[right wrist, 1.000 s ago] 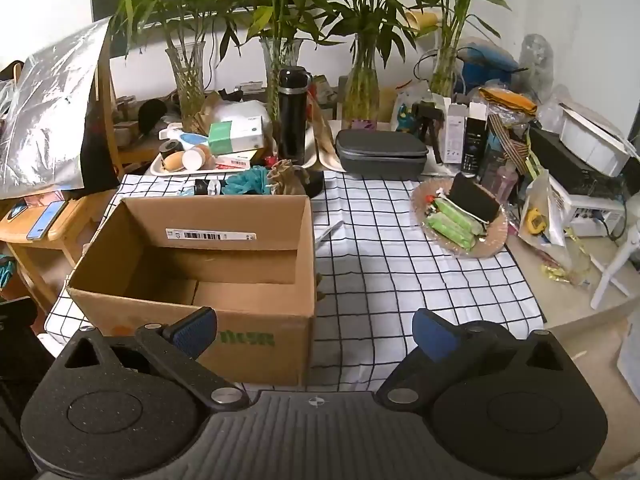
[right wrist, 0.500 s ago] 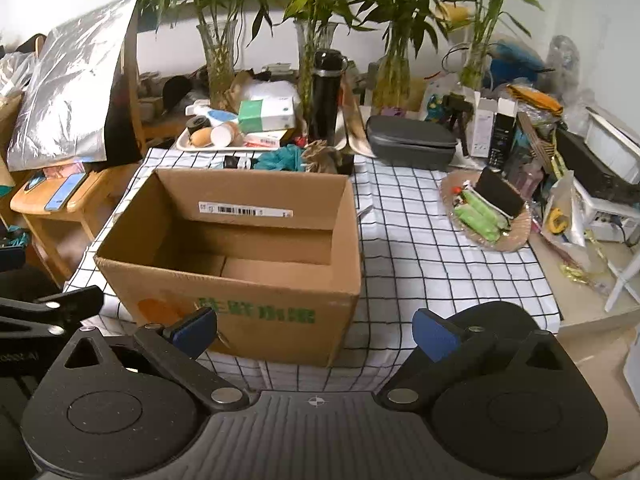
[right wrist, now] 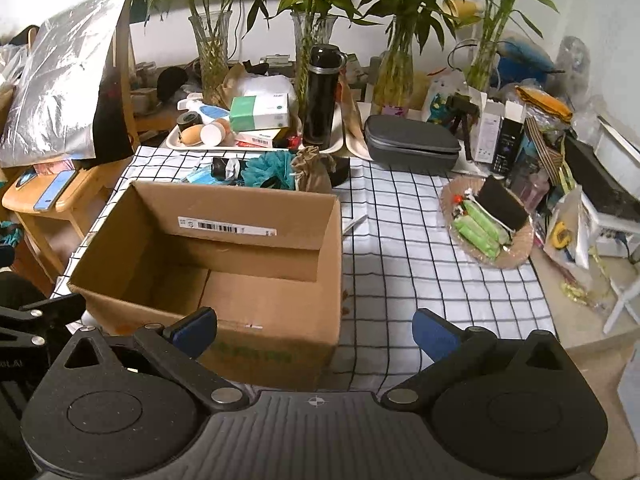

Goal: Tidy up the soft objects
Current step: 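Move both tools over the table toward the items beside the cardboard box, then lower the right gripper onto the white cable and close it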

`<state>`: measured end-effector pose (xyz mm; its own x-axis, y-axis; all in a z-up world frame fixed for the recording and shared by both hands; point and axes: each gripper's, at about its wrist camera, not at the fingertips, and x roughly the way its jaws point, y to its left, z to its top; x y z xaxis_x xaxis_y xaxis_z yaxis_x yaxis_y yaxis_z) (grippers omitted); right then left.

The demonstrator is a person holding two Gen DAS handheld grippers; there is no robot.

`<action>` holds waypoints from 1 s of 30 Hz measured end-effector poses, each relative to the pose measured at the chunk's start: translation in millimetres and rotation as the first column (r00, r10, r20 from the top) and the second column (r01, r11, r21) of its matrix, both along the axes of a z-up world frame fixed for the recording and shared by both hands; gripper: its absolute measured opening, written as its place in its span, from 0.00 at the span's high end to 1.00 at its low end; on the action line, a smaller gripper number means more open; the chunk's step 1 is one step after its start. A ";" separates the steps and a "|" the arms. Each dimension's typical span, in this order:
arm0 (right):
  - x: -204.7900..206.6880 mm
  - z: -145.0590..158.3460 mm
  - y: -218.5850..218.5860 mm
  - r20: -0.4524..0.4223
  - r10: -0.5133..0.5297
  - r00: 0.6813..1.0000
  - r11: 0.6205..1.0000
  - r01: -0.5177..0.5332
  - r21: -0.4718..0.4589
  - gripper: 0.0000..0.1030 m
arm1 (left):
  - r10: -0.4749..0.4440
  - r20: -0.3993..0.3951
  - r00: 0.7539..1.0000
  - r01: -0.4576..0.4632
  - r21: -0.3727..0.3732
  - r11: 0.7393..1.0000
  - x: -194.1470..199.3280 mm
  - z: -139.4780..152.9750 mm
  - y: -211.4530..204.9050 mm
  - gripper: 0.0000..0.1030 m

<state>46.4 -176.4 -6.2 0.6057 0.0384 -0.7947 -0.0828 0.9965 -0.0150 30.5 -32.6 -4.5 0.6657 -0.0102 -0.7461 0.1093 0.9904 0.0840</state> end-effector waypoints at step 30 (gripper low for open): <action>135.9 -21.0 -47.8 -0.016 0.170 0.985 0.977 -0.167 0.133 0.00 | -0.103 0.016 0.995 0.104 -0.201 0.974 108.2 6.5 59.3 0.00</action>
